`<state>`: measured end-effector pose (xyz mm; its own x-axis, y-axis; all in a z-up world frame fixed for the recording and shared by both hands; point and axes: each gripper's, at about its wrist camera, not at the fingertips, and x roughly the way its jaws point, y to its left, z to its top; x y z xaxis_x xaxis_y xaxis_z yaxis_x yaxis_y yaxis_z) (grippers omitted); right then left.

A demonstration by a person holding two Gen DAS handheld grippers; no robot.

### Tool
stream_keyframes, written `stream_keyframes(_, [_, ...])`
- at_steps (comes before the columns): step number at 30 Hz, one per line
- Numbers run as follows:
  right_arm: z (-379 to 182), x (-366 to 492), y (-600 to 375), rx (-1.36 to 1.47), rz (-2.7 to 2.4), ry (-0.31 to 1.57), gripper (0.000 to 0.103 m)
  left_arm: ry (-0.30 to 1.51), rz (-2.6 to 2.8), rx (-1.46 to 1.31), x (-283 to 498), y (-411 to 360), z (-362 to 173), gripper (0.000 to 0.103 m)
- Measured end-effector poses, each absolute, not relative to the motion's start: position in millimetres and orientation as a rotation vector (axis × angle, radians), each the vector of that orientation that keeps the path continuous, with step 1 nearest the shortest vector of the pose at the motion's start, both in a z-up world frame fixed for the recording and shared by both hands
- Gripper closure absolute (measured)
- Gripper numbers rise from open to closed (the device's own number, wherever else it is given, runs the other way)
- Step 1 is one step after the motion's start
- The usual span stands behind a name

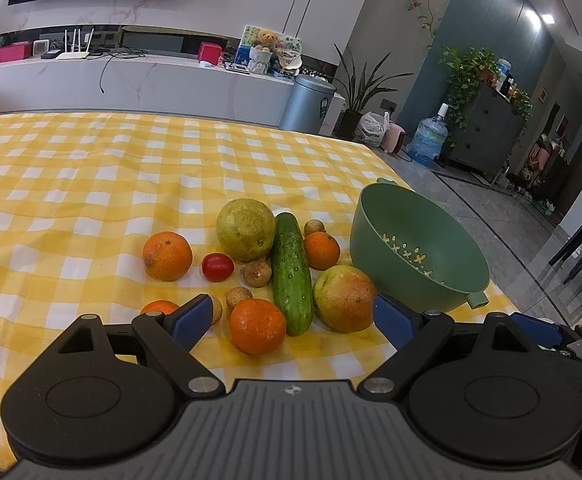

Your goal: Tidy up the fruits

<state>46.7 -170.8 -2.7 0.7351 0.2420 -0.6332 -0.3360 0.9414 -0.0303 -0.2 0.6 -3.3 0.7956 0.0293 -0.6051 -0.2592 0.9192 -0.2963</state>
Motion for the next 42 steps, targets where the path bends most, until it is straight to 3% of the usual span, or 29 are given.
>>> stream_keyframes(42, [-2.7, 46.9, -171.9, -0.15, 0.318, 0.677, 0.004, 0.652, 0.16, -0.391, 0.8, 2.7, -4.4, 0.0])
